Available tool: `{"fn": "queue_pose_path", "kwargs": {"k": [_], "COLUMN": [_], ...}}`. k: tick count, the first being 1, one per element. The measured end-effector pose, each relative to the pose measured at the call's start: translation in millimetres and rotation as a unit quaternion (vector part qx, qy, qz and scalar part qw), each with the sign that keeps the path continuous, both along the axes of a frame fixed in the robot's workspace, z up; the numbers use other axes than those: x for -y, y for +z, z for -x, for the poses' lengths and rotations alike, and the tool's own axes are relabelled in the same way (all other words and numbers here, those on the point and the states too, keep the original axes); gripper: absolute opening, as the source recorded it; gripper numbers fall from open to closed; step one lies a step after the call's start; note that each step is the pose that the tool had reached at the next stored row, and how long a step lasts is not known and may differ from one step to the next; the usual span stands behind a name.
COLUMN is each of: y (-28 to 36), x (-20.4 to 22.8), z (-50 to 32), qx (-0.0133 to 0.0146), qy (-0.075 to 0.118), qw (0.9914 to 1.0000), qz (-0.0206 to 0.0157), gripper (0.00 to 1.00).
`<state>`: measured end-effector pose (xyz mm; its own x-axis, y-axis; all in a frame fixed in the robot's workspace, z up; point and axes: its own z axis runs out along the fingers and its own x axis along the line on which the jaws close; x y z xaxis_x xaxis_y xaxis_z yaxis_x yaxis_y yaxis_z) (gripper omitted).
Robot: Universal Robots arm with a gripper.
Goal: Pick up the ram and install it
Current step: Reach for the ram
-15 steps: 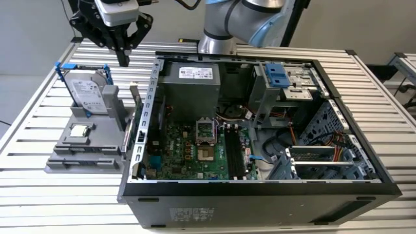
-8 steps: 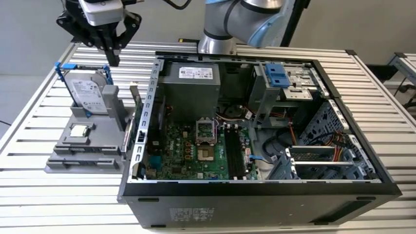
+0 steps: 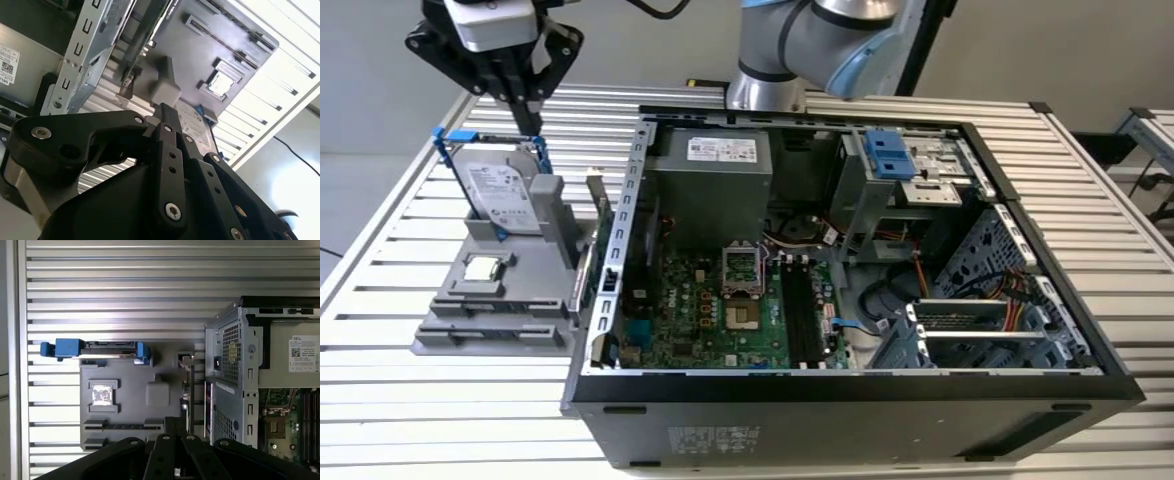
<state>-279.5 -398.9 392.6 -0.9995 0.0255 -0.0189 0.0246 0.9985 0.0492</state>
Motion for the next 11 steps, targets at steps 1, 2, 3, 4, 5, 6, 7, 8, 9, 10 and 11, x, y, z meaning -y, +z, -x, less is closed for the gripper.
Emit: {"fn": "queue_pose_path", "kwargs": {"k": [1,2,3,4,5,6,7,8,9,10,11], "y": [0.0,0.0,0.0,0.0,0.0,0.0,0.0,0.0,0.0,0.0,0.0], "x": [0.0,0.0,0.0,0.0,0.0,0.0,0.0,0.0,0.0,0.0,0.0], "z": [2.8,5.7,8.6,11.7,14.5,17.6,20.7,23.7,26.6,29.5,32.5], "qx": [0.0,0.0,0.0,0.0,0.0,0.0,0.0,0.0,0.0,0.0,0.0], "qy": [0.0,0.0,0.0,0.0,0.001,0.001,0.001,0.001,0.001,0.001,0.002], "qw": [1.0,1.0,1.0,1.0,1.0,1.0,1.0,1.0,1.0,1.0,1.0], "qz": [0.0,0.0,0.0,0.0,0.0,0.0,0.0,0.0,0.0,0.0,0.0], "gripper": [0.0,0.0,0.0,0.0,0.0,0.0,0.0,0.0,0.0,0.0,0.0]}}
